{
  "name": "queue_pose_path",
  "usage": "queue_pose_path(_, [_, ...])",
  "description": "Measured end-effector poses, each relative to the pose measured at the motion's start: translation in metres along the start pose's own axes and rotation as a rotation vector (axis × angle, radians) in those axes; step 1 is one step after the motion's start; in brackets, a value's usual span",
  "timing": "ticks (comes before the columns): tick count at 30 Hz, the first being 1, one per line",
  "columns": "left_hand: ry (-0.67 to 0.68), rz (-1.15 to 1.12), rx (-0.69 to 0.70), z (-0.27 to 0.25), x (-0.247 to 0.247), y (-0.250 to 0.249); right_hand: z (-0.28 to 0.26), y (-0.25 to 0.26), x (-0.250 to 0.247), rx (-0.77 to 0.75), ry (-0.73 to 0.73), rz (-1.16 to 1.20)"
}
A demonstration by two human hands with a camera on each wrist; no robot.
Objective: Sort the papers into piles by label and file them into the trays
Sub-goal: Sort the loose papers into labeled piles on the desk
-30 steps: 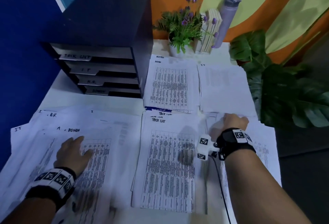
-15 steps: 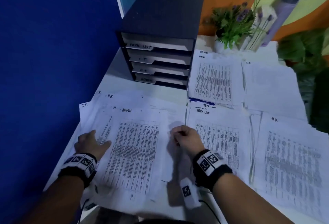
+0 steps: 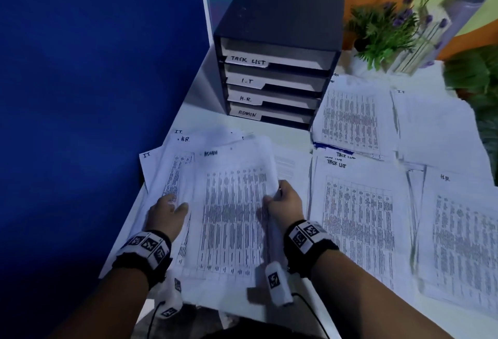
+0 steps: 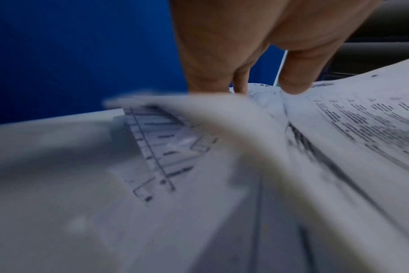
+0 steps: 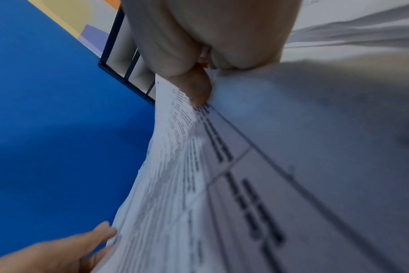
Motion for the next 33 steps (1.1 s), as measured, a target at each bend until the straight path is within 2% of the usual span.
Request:
queue_pose_path(3, [0.049, -0.064, -0.010, 0.004, -0.005, 0.000, 0.009, 0.001, -0.001, -0.002, -0.044, 0.018])
queue_pose_path(11, [0.138, -0.073, 0.106, 0.003, 0.001, -0.012, 0.011, -0.028, -0.017, 0.129, -0.135, 0.018])
queue_pose_path(15, [0.131, -0.160, 0.148, -0.003, 0.009, -0.016, 0.003, -0.039, -0.018, 0.191, -0.023, 0.119])
queue_pose_path(17, [0.174, -0.215, 0.177, -0.011, 0.020, -0.022, -0.001, -0.047, -0.018, 0.238, 0.006, 0.189])
queue_pose_path(19, [0.189, -0.107, 0.275, -0.022, 0.027, -0.034, -0.001, -0.052, -0.022, 0.242, -0.007, 0.192])
queue_pose_path(22, [0.084, 0.176, 0.425, -0.022, 0.026, -0.043, -0.008, -0.042, -0.039, 0.227, -0.073, 0.205])
queue_pose_path(24, [-0.018, 0.272, 0.334, -0.013, 0.017, -0.035, -0.010, -0.040, -0.043, 0.230, -0.062, 0.255])
queue_pose_path(26, [-0.039, 0.260, 0.201, -0.007, 0.009, -0.021, -0.014, -0.042, -0.041, 0.234, -0.021, 0.314])
queue_pose_path(31, [-0.075, -0.042, 0.044, -0.006, 0.000, -0.011, -0.021, -0.050, -0.023, 0.222, 0.025, 0.280])
queue_pose_path(33, [-0.034, -0.179, -0.007, -0.005, 0.002, -0.007, -0.021, -0.051, -0.021, 0.196, 0.007, 0.222])
Point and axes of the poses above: each hand's wrist, its own z-axis towards the middle knuckle, its own x-axis out of the palm, y = z × x, the point moved 5 cm from there along z, towards the middle knuckle, and after that the axes turned 7 degrees about -z, right-handed, at the moved point
